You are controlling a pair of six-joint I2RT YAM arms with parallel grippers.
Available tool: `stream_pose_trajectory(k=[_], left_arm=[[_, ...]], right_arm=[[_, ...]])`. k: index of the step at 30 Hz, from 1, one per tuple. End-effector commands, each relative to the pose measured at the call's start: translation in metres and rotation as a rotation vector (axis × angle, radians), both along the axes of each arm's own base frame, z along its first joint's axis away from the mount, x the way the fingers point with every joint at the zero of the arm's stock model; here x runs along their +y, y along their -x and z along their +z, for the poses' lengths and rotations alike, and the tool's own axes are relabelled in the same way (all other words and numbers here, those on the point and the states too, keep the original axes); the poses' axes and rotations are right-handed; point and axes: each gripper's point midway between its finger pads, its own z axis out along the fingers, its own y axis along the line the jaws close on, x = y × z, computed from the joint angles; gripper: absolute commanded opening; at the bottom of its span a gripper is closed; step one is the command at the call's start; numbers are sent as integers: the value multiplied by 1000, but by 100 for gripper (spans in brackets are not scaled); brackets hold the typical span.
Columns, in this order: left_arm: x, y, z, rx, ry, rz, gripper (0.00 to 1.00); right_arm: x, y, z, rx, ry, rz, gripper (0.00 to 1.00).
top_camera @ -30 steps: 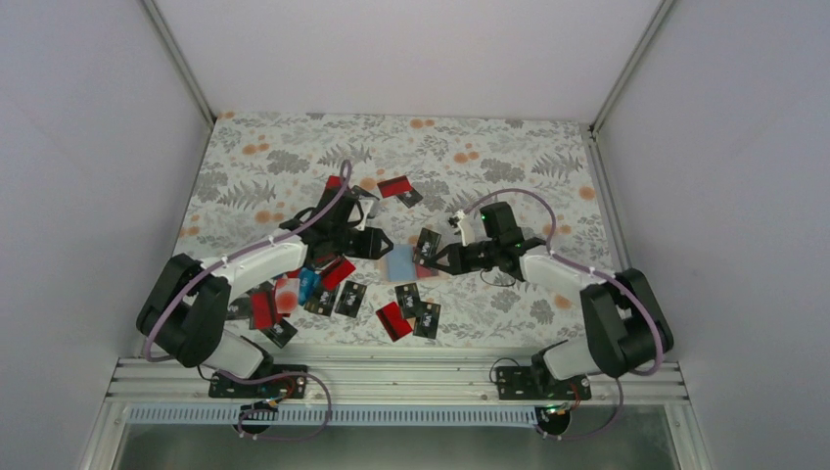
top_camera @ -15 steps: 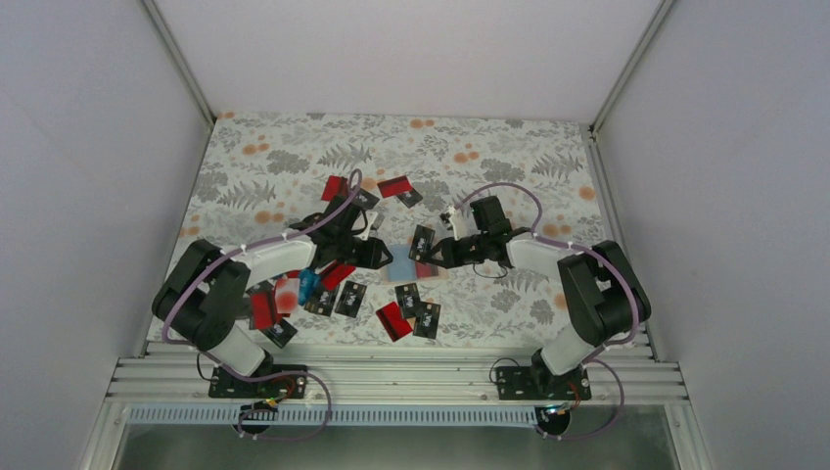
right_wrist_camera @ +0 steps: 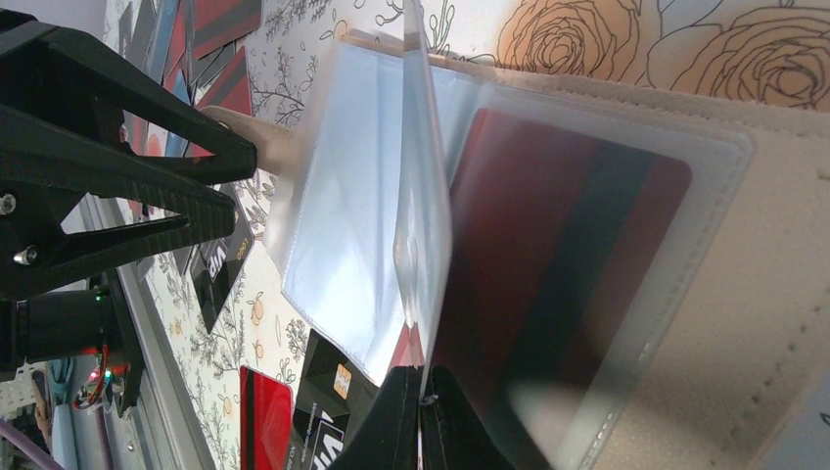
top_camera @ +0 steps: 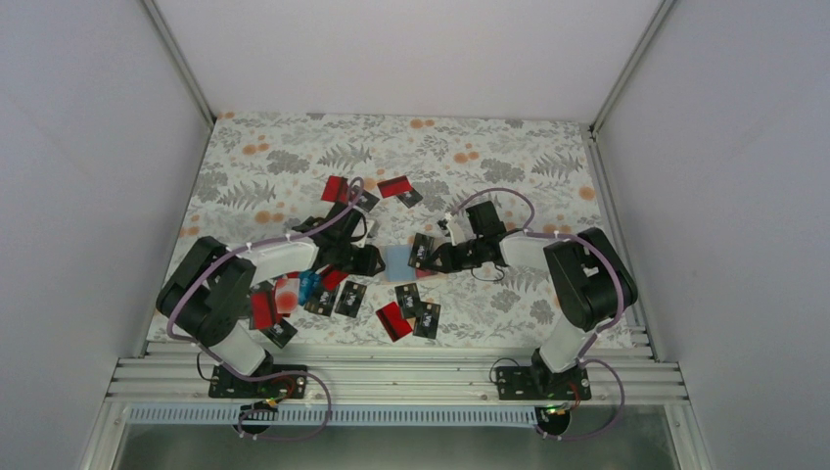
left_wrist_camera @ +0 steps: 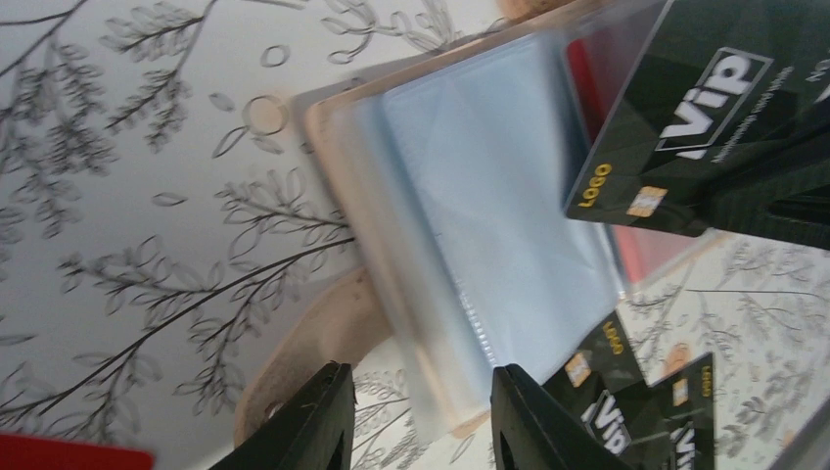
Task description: Put the credit cards into the card holder
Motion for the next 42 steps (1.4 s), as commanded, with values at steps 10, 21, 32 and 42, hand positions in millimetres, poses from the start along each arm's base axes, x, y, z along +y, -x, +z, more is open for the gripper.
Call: stream_pose_trajectory(k=[10,21,32,42], left_arm=[[17,-1,19,-105,-197,106,61],[22,-12,0,-136,-244,194,49],[9,-16,1,-156,-205,146,40],[5,-16,-1,-155,-209,122,38]], right_arm=[[8,6,-2,-11,-6,41,4],[21,22,13,35,-94,102,4],[29,31,9,136,-136,134,4],[37,29,-1,244,-152,148,4]])
